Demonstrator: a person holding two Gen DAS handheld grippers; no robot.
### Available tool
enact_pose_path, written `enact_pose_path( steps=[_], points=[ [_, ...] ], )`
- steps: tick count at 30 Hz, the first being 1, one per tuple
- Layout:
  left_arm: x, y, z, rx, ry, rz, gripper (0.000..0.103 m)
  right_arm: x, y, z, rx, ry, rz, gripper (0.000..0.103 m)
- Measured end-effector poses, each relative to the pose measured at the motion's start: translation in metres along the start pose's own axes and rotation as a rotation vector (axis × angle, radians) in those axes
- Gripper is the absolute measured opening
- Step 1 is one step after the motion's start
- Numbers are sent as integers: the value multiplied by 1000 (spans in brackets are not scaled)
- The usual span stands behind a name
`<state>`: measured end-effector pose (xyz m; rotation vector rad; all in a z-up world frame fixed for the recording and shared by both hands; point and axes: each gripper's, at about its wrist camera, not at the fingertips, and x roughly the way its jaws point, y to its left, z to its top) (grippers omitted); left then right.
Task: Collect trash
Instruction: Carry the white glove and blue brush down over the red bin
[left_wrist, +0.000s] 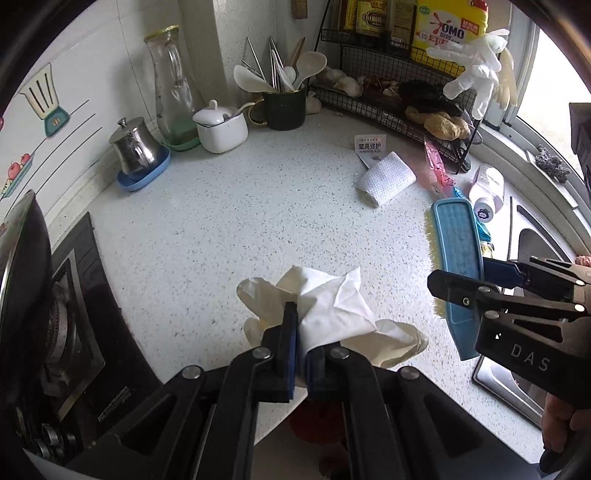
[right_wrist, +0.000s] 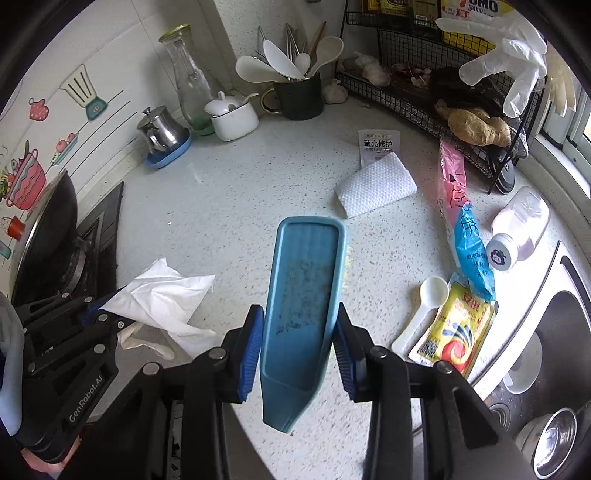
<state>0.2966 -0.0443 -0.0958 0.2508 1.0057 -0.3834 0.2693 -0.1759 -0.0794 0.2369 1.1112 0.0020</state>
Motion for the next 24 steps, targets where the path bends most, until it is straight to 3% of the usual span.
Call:
enact_pose_path(
  steps=[14, 24],
  points=[
    [-75, 18, -121, -54, -8, 10, 3, -43, 56, -107, -89, 4, 25, 34],
    [-70, 23, -201, -121, 71, 12, 3, -27, 74, -178, -140, 96, 41, 34]
  ],
)
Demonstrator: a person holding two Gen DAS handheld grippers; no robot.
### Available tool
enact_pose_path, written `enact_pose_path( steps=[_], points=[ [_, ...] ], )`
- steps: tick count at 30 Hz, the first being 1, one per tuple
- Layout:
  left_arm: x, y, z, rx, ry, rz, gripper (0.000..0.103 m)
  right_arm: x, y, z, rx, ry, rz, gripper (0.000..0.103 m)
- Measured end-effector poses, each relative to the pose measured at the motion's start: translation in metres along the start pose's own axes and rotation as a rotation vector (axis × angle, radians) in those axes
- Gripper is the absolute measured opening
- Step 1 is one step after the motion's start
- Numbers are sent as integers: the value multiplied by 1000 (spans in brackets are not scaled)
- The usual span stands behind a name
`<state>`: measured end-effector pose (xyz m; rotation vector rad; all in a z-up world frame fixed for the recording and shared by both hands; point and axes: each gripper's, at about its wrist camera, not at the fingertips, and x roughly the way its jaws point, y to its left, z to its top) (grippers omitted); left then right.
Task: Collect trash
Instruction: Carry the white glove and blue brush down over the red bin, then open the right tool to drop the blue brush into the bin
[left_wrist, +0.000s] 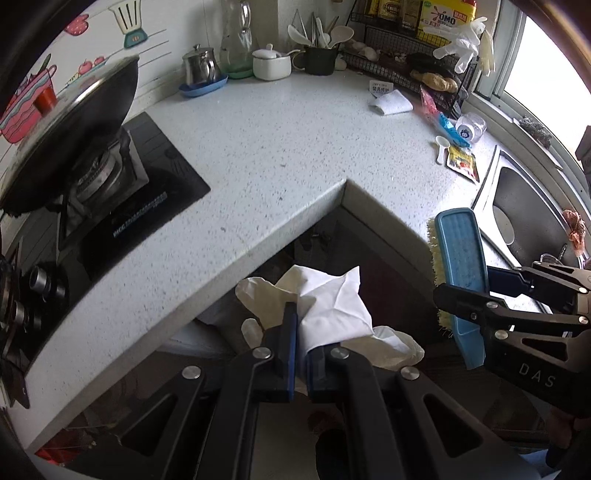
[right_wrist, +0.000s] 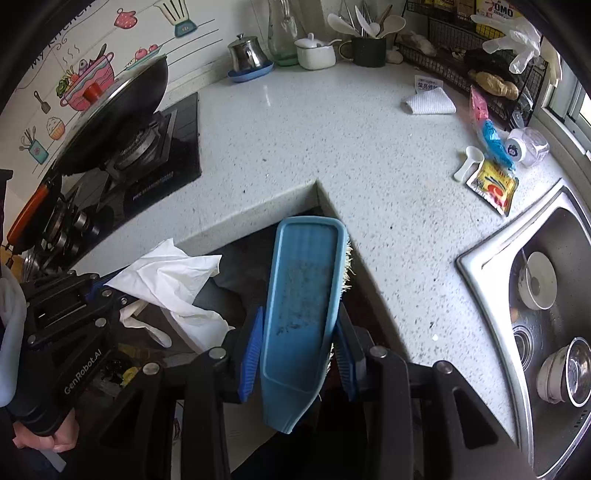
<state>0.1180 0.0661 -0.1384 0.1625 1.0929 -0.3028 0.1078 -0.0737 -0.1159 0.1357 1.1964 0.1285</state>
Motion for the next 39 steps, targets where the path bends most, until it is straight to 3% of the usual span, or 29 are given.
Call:
enact_pose_path(
  steps=[9, 13, 22, 30, 39],
  points=[
    [62, 14, -55, -72, 126, 1, 3, 67, 7, -44, -28, 142, 19, 34],
    [100, 20, -73, -96, 152, 14, 3, 102, 5, -54, -35, 143, 12, 34],
    [218, 32, -120, -116, 177, 56, 3, 231, -7, -94, 22, 216, 9, 34],
    [324, 44, -160, -145, 223, 34, 3, 343, -23, -114, -31, 261, -2, 34],
    [391, 42, -181, -98, 265, 44, 3, 417, -47, -145, -29, 329, -14, 34]
  ],
)
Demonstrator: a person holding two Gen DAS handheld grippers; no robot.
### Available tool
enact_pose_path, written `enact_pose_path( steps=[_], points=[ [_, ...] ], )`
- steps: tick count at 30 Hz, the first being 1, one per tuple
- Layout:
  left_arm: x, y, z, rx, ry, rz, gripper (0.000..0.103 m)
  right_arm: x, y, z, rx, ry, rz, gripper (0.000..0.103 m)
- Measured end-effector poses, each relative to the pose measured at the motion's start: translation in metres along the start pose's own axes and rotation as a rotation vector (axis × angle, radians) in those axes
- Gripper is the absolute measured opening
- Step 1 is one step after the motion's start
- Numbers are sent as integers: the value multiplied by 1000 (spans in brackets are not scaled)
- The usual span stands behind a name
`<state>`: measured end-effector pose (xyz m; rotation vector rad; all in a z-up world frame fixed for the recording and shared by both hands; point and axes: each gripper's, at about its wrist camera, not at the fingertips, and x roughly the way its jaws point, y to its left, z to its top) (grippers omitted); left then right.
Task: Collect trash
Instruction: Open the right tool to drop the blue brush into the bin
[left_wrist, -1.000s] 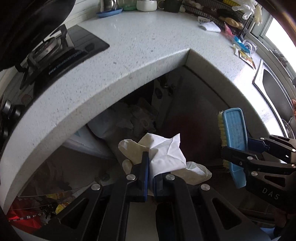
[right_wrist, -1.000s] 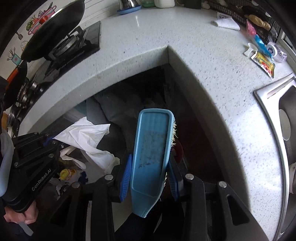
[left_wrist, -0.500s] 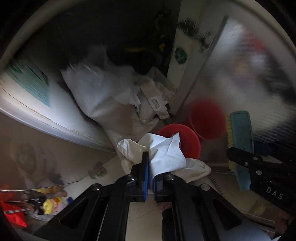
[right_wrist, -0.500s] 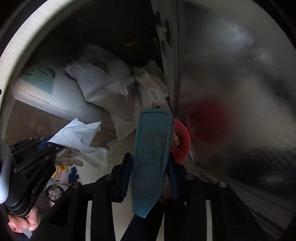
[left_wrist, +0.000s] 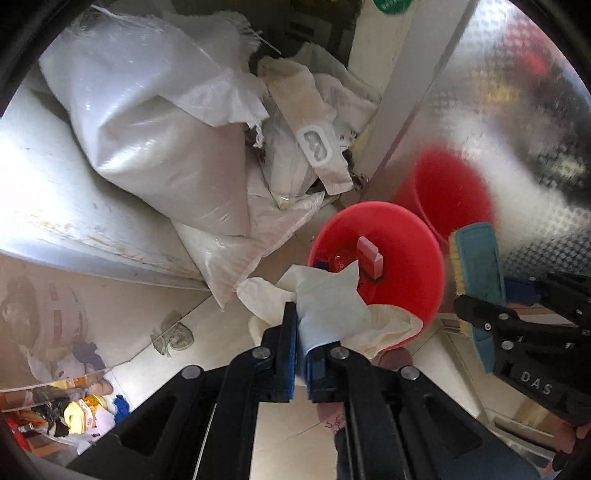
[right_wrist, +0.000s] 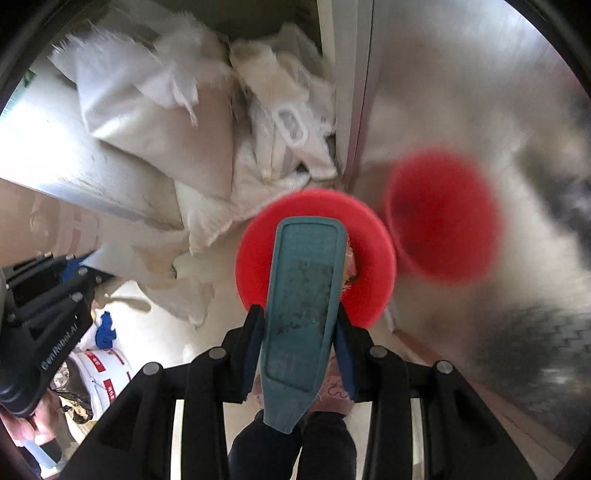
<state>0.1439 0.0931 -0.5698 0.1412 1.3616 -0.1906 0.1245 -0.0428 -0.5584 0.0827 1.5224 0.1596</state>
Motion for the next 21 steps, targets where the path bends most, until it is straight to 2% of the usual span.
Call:
enact_pose_path(
  steps=[4, 16, 19, 21],
  points=[
    [13, -2, -3, 19, 14, -5, 3, 16, -1, 1, 10, 22, 3, 34],
    [26, -7, 1, 40, 25, -22, 3, 27, -8, 4, 23, 41, 24, 35],
    [29, -9, 3, 47, 31, -22, 3, 31, -11, 4, 30, 60, 32, 42],
    [30, -12, 4, 50, 33, -23, 3, 32, -11, 3, 39, 65, 28, 60]
  ],
)
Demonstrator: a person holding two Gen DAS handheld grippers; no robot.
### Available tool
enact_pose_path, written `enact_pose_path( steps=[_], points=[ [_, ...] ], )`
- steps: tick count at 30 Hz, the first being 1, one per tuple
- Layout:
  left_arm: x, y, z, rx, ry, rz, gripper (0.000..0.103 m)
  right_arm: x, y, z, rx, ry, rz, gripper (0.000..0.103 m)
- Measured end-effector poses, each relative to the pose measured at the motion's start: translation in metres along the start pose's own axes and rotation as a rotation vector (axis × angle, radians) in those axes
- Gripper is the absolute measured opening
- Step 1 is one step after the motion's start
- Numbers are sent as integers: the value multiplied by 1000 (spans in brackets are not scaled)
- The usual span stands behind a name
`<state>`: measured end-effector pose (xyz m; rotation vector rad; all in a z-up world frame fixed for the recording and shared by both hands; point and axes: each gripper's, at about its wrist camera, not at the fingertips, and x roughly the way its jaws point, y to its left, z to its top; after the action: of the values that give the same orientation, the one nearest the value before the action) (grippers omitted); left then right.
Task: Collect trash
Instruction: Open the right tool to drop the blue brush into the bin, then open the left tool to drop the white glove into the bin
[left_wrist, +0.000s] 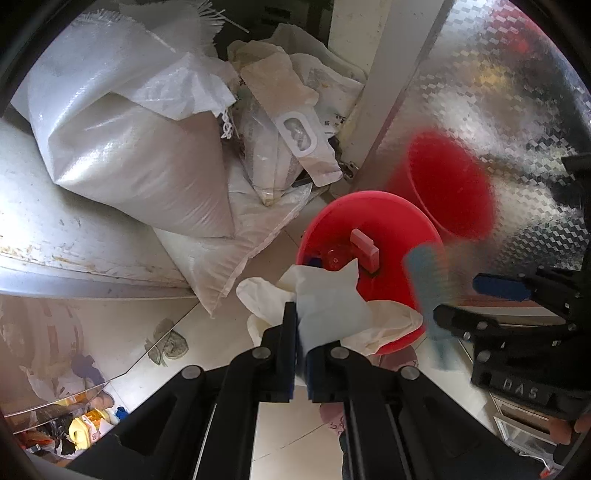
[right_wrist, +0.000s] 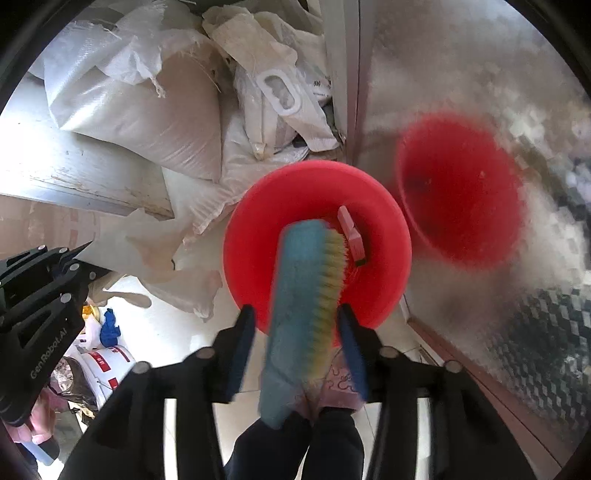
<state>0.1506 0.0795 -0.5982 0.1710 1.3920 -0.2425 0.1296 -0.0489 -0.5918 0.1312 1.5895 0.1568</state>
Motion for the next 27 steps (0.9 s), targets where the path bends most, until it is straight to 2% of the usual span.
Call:
enact_pose_path(
  steps=[3, 5, 14, 21, 22, 25, 27],
  points=[
    [2, -4, 0, 16, 6, -3, 3, -4, -2, -2, 24, -19, -31, 83],
    [3, -7, 0, 32, 11, -4, 3, -6, -4, -4, 38, -29, -43, 87],
    [7, -21, 6, 113, 23, -11, 3, -7, -16, -11, 122, -23, -47, 88],
    [20, -30, 9, 128, 57, -30, 5, -9, -24, -13, 172, -26, -49, 88],
    [23, -31, 9, 122, 67, -33, 6, -9, -26, -13, 180, -27, -50, 88],
    [29, -33, 10, 123, 84, -44, 27, -9, -29, -12, 192, -33, -58, 88],
    [29, -35, 8, 130, 75, -47, 32, -8, -30, -12, 194, -32, -66, 88]
  ],
)
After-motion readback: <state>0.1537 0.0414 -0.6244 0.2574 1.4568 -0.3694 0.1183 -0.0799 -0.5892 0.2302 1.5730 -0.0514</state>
